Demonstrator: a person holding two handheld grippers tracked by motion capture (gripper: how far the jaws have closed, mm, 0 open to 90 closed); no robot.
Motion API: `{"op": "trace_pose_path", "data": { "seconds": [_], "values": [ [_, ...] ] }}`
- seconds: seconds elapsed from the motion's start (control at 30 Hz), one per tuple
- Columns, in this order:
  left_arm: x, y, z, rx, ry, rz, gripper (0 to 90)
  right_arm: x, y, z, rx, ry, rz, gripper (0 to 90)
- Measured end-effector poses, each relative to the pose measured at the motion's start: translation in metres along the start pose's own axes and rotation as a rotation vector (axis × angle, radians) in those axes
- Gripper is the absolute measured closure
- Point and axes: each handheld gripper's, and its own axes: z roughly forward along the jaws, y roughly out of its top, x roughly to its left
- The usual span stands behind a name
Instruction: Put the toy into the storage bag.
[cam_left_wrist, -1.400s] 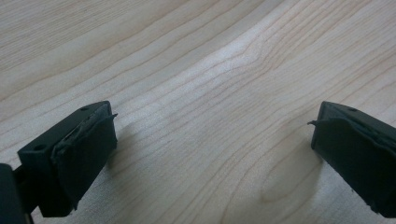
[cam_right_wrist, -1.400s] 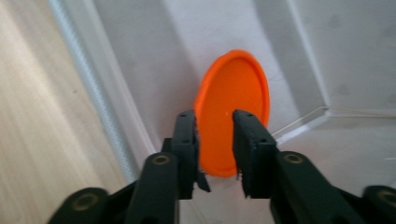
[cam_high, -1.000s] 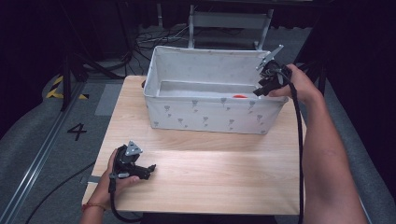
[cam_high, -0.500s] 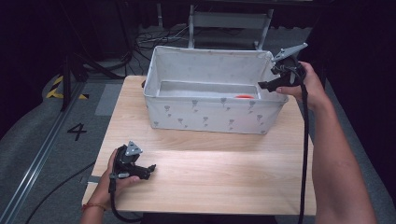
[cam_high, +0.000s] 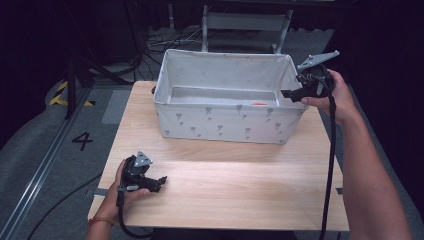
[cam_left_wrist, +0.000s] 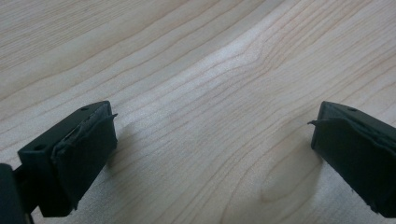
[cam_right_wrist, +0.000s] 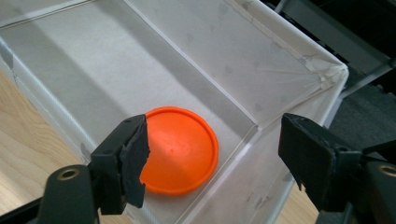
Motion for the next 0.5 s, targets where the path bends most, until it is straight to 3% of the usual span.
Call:
{"op": "trace_pose_path", "data": {
  "seconds": [0.5],
  "values": [
    [0.000, 0.001, 0.000, -0.002, 0.000, 0.001, 0.4, 0.008, -0.021, -0.025, -0.043, 0.015, -0.001, 26.4]
  ]
}}
